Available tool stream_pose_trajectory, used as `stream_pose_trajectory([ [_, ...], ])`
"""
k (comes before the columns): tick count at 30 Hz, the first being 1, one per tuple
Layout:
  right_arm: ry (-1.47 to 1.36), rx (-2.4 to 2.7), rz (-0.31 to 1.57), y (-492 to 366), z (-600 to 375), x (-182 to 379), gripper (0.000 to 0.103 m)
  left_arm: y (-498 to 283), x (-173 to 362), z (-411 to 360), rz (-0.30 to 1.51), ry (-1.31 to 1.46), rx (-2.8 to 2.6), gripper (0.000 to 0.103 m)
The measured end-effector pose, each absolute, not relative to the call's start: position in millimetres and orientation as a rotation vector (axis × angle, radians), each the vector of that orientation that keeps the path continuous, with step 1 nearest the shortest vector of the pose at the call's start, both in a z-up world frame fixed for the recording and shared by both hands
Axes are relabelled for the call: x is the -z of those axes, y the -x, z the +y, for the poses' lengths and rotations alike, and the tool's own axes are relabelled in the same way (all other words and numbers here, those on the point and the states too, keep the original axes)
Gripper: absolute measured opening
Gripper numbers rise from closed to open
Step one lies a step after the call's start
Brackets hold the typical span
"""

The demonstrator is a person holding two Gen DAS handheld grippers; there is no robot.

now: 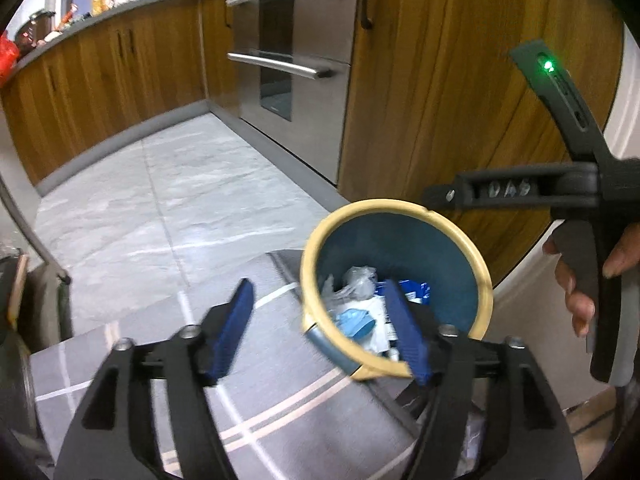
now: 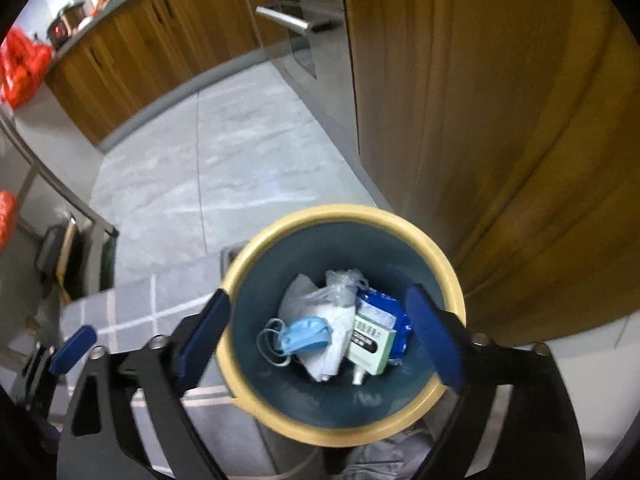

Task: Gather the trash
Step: 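Withdraw both tools from the bin back over the mat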

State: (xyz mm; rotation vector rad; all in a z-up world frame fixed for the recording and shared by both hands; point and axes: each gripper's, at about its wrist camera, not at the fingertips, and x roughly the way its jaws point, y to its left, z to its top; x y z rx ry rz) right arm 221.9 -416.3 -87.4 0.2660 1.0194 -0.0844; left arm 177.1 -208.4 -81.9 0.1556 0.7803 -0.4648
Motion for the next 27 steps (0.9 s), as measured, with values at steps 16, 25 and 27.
stream_pose_trajectory([
  [16, -0.206, 0.0, 0.954, -157, -342, 60, 0.098, -110, 41, -119, 0.749, -0.098, 0.305, 0.095],
  [25, -0.113, -0.04, 0.961, -121, -304, 64, 0.098, -67, 34, -87, 0.746, -0.075, 0.258, 0.097],
  [27, -0.11, -0.047, 0.975, -113, -298, 67, 0.098, -59, 35, -78, 0.744, -0.054, 0.245, 0.097],
])
